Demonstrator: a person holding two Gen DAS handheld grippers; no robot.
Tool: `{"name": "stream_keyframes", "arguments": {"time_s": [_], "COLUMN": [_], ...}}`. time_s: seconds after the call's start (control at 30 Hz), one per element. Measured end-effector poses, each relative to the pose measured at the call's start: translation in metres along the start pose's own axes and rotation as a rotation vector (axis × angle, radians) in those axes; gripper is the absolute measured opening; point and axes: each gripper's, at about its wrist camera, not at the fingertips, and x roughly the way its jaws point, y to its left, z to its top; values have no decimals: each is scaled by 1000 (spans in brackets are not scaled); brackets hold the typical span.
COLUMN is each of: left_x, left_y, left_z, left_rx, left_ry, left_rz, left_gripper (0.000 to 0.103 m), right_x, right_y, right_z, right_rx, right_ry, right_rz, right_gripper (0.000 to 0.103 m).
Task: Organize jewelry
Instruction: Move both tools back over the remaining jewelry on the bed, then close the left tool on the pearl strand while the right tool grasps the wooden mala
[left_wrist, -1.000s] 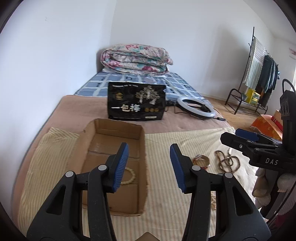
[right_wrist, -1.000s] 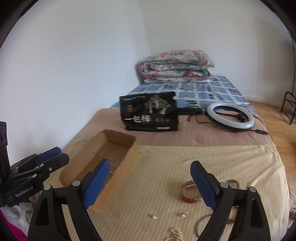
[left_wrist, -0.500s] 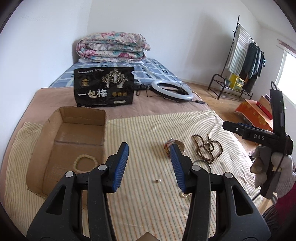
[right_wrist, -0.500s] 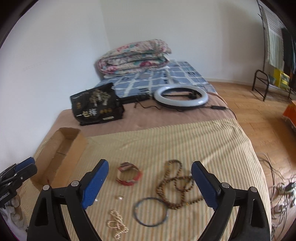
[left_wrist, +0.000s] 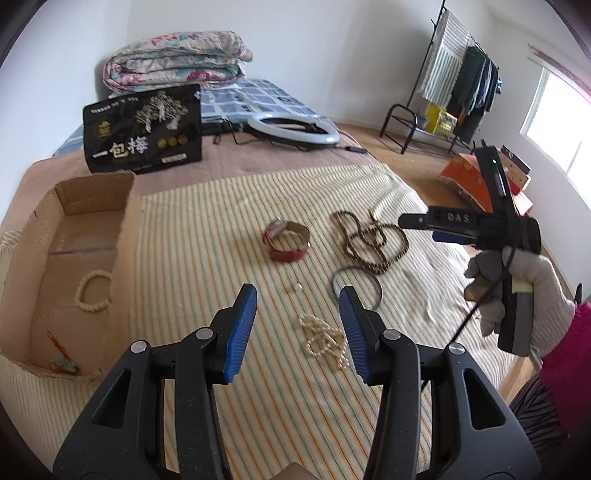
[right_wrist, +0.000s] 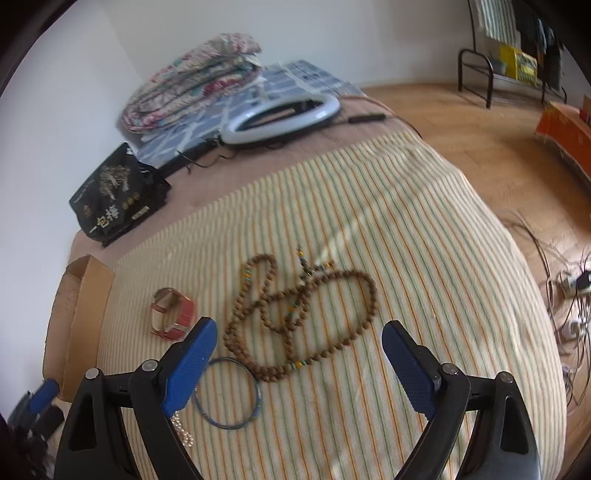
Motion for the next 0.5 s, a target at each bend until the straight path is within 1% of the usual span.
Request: {"name": "stream_keyframes", "arguments": {"time_s": [0.13,0.33,0.5], "left_x": [14,36,52], "left_y": [-7,-16,-20], "left_z": [-11,-27,-35], "left_rx": [-9,-22,-25], "left_ry": [53,124,172], "left_rz": [-35,-72,-101], "left_gripper": [47,47,47], "right_x": [16,35,49], "right_y": [-14,-10,-12], "right_z": [-3,-4,-3], "right_rx": [73,66,109], "right_ry": [64,107,133], "right_rz": [12,5,16], "right_gripper": [92,92,93]}}
